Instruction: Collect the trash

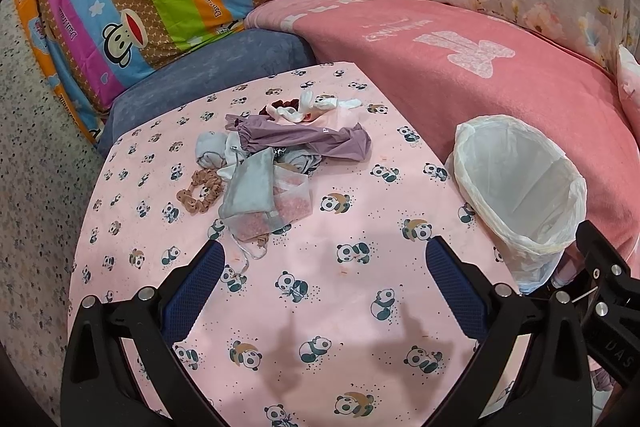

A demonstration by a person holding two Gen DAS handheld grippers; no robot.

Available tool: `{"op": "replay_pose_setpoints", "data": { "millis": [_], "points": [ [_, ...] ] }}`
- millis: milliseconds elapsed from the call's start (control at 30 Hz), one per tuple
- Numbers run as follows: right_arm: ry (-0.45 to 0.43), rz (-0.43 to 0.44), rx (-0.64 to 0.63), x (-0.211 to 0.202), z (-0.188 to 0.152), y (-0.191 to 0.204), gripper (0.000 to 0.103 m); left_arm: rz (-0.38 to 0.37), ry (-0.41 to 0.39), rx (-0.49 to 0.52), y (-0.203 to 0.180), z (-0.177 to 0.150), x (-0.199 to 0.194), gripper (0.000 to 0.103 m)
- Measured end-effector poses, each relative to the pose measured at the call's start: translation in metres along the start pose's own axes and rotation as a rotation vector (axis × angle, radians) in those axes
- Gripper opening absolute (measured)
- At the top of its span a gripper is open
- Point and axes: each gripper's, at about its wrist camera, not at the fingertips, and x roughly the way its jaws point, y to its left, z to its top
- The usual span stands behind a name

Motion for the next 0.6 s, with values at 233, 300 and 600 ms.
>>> {"op": "replay_pose_setpoints", "data": {
  "millis": [233, 300, 600],
  "points": [
    [-0.002, -0.001, 0.000, -0.0004, -0.0009, 0.0001, 0.097, -0.001, -0.001, 0.000, 0.0002, -0.0005, 0.0001, 0.096],
    [-0.002, -0.001, 0.000, -0.0004, -0.0010, 0.0001, 0.097, -0.001, 0.000, 0.000, 0.0006, 0.0001, 0.0003, 0.096],
    [-0.002, -0.001, -0.001, -0.0003, -0.0008, -0.0004, 0.097, 0.000, -0.003, -0.005, 0.0026, 0.0013, -0.0013, 0.096]
  ]
}}
